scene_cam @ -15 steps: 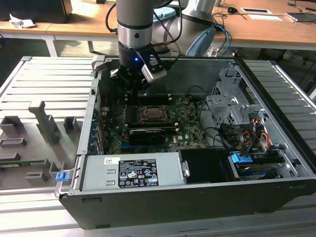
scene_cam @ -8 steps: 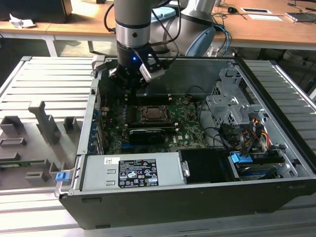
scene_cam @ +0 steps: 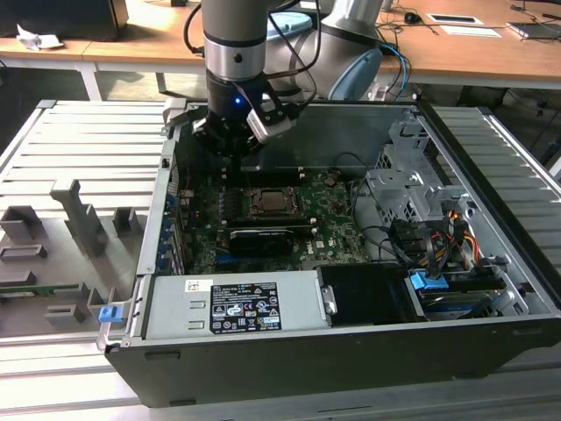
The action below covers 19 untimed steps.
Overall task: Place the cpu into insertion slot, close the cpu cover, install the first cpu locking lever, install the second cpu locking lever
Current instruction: 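Install the first cpu locking lever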
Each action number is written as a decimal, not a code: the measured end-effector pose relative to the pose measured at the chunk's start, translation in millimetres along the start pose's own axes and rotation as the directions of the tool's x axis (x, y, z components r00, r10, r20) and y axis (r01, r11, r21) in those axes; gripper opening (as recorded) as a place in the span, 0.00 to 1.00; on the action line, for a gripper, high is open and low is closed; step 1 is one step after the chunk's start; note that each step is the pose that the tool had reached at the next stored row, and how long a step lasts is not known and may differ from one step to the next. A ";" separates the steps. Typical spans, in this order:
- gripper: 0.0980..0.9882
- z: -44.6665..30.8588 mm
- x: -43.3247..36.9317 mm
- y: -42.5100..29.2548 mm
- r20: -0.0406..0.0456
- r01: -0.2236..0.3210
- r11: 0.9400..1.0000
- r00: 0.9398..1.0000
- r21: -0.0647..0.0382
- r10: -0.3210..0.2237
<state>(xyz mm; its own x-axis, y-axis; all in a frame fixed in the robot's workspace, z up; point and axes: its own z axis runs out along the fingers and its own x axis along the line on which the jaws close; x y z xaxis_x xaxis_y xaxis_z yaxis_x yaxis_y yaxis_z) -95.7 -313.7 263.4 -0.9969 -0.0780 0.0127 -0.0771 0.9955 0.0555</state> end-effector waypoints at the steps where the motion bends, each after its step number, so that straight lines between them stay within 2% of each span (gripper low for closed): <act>1: 0.01 -0.1 0.0 0.2 0.000 0.000 1.000 1.000 0.000 0.000; 13: 0.01 0.1 -0.1 4.7 0.000 0.000 1.000 1.000 0.000 0.000; 19: 0.01 0.7 0.0 12.1 0.000 0.000 1.000 1.000 0.000 0.000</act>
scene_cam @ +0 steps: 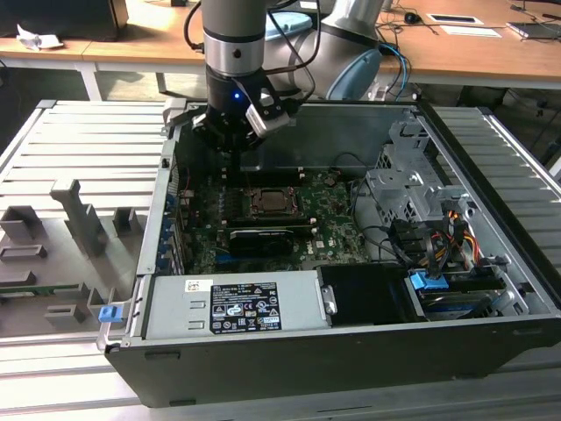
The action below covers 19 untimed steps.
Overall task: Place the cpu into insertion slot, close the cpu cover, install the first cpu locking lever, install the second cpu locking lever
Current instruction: 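Install the first cpu locking lever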
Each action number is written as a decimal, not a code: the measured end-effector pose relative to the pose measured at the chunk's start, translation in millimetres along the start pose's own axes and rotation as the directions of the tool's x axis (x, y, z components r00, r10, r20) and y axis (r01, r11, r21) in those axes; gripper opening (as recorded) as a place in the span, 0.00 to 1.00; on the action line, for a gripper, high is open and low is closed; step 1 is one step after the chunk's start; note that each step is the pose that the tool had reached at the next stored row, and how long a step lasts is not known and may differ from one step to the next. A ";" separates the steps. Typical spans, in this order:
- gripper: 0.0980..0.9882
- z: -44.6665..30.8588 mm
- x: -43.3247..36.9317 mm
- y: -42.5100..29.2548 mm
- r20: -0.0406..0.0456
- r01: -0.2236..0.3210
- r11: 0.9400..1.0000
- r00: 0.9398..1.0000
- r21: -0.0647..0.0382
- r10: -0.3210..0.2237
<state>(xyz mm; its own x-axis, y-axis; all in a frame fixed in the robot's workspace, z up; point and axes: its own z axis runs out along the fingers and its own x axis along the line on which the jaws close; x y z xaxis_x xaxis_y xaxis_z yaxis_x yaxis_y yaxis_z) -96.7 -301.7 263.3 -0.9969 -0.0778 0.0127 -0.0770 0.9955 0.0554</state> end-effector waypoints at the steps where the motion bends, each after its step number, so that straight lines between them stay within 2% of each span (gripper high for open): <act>1: 0.01 0.5 -0.1 1.3 0.000 0.000 1.000 1.000 0.000 0.000; 5: 0.01 1.6 -0.3 3.3 0.000 0.000 1.000 1.000 0.000 0.000; 10: 0.01 2.4 -1.2 11.5 0.000 0.000 1.000 1.000 0.000 0.000; 19: 0.01 3.0 -9.2 11.2 0.000 0.000 1.000 1.000 0.000 0.000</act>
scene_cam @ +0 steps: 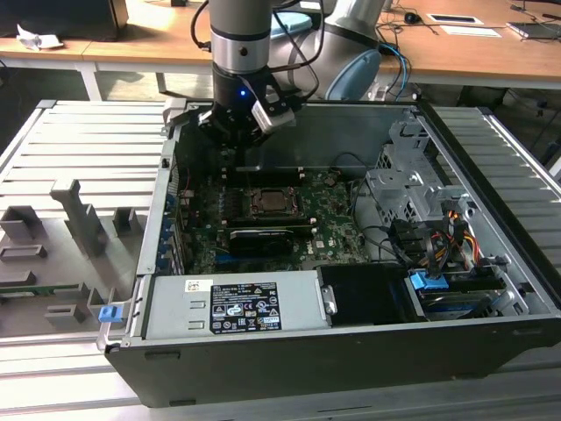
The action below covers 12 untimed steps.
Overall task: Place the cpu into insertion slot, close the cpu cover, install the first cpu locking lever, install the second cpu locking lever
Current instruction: 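Install the first cpu locking lever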
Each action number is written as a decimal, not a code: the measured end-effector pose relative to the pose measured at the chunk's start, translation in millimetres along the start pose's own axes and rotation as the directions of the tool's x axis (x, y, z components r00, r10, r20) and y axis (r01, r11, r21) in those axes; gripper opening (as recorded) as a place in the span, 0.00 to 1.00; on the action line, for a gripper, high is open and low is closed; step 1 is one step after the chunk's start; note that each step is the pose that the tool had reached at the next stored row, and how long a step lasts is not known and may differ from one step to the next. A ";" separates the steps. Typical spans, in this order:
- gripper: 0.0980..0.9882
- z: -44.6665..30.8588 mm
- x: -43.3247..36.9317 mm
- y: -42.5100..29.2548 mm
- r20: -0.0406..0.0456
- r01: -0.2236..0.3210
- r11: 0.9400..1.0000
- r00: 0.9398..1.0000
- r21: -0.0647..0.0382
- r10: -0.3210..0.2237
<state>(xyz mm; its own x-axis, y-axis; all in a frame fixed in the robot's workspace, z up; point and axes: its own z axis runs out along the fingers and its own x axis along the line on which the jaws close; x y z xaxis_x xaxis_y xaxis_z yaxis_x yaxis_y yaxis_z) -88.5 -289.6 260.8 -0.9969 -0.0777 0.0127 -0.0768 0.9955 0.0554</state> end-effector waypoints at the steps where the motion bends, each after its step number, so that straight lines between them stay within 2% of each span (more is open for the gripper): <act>1: 0.01 0.0 -0.3 0.0 0.000 0.000 1.000 1.000 0.000 0.000; 8: 0.01 0.3 -5.9 -0.4 0.000 0.000 1.000 1.000 0.000 0.000; 12: 0.01 0.4 -12.7 -1.0 0.000 0.000 1.000 1.000 0.000 0.000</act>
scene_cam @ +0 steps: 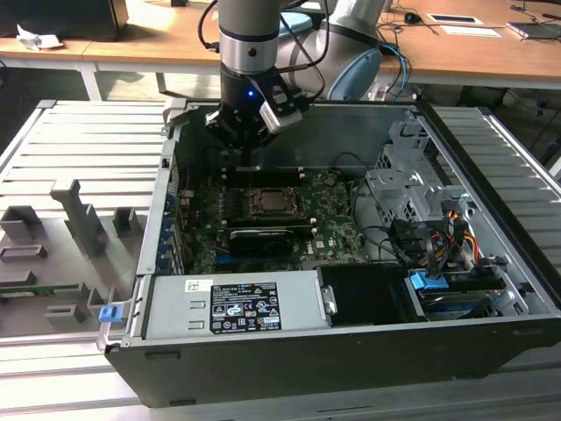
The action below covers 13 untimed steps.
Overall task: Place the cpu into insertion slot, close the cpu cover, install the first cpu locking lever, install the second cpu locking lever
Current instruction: 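Install the first cpu locking lever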
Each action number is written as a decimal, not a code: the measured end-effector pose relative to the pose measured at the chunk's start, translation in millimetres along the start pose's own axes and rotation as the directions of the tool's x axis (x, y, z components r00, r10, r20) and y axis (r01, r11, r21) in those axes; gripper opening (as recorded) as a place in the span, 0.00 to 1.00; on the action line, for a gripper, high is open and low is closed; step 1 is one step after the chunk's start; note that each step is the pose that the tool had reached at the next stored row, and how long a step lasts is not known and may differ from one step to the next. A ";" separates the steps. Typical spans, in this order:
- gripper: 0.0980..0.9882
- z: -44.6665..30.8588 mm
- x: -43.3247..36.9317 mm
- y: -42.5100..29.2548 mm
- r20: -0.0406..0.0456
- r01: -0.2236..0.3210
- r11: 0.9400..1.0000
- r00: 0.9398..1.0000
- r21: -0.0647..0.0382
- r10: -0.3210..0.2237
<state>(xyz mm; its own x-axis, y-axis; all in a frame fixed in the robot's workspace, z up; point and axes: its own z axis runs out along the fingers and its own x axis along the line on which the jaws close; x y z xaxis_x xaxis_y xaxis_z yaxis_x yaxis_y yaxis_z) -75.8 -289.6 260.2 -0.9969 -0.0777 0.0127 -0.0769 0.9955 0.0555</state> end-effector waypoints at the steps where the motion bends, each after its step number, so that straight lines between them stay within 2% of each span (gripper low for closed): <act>1: 0.01 0.1 -3.2 -0.2 0.000 0.000 1.000 1.000 0.000 0.000; 5: 0.01 1.0 -16.6 -1.3 0.000 0.000 1.000 1.000 0.001 0.000; 7: 0.01 2.6 -30.1 -2.5 0.000 0.000 1.000 1.000 0.001 0.000; 8: 0.01 3.1 -34.0 -2.8 0.000 0.000 1.000 1.000 0.001 0.000; 10: 0.01 4.5 -37.4 -3.3 0.000 0.000 1.000 1.000 -0.001 0.000; 11: 0.01 4.7 -38.3 -3.7 0.001 0.000 1.000 1.000 -0.018 0.000; 12: 0.01 5.1 -38.7 -4.0 0.003 -0.001 1.000 1.000 -0.031 0.001; 13: 0.01 6.2 -38.7 -4.7 0.009 -0.003 0.999 1.000 -0.035 0.003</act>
<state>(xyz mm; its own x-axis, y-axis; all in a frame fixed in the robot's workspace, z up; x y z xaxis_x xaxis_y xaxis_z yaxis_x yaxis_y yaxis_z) -37.0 -291.0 253.2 -0.9972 -0.0742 0.0038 -0.0735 0.9932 0.0899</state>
